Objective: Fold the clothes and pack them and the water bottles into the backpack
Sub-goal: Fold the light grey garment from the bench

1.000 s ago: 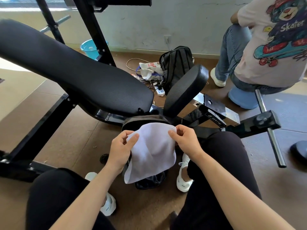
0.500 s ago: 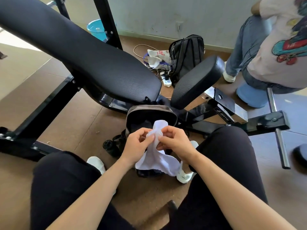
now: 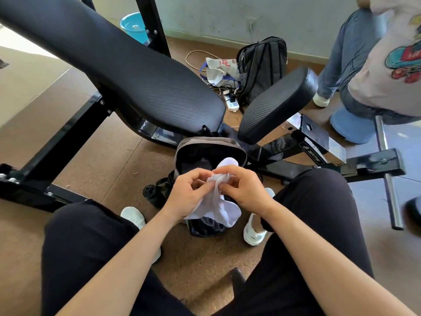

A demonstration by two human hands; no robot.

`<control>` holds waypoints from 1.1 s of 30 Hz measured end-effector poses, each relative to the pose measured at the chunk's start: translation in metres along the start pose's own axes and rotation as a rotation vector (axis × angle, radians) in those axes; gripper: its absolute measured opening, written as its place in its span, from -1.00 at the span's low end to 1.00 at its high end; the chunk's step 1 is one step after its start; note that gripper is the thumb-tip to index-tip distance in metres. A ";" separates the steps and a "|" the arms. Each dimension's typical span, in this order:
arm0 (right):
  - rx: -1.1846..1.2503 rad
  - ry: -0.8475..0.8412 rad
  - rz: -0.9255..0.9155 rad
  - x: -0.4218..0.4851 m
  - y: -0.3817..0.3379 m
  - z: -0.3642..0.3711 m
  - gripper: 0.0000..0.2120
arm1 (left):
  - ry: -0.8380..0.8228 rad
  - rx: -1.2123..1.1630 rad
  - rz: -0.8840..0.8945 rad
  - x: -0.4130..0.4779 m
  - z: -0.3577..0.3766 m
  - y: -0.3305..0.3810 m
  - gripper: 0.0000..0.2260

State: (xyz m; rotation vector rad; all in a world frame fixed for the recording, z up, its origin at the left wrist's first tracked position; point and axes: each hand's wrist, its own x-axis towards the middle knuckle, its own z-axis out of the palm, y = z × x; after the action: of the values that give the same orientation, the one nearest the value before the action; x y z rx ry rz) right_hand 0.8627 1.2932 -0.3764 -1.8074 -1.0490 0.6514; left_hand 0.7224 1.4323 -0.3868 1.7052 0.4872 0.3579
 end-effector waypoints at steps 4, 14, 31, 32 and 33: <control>0.022 0.019 0.037 0.001 -0.005 -0.003 -0.90 | 0.037 -0.044 -0.042 0.000 -0.001 -0.006 -0.89; 0.048 0.084 0.053 -0.004 -0.016 -0.012 -0.85 | 0.091 0.233 -0.004 -0.010 0.015 -0.028 -0.71; 0.204 0.149 -0.056 -0.009 -0.017 -0.028 -0.91 | 0.124 0.337 -0.397 -0.007 0.017 -0.084 -0.86; 0.215 0.154 -0.053 -0.009 -0.017 -0.029 -0.90 | 0.097 0.376 -0.413 -0.009 0.017 -0.088 -0.88; 0.221 0.161 -0.054 -0.009 -0.016 -0.031 -0.90 | 0.074 0.414 -0.425 -0.010 0.017 -0.092 -0.89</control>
State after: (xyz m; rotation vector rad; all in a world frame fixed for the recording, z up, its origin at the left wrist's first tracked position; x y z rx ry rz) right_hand 0.8762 1.2746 -0.3482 -1.6061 -0.8790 0.5560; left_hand 0.7107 1.4264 -0.4794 1.9262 1.0118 0.0076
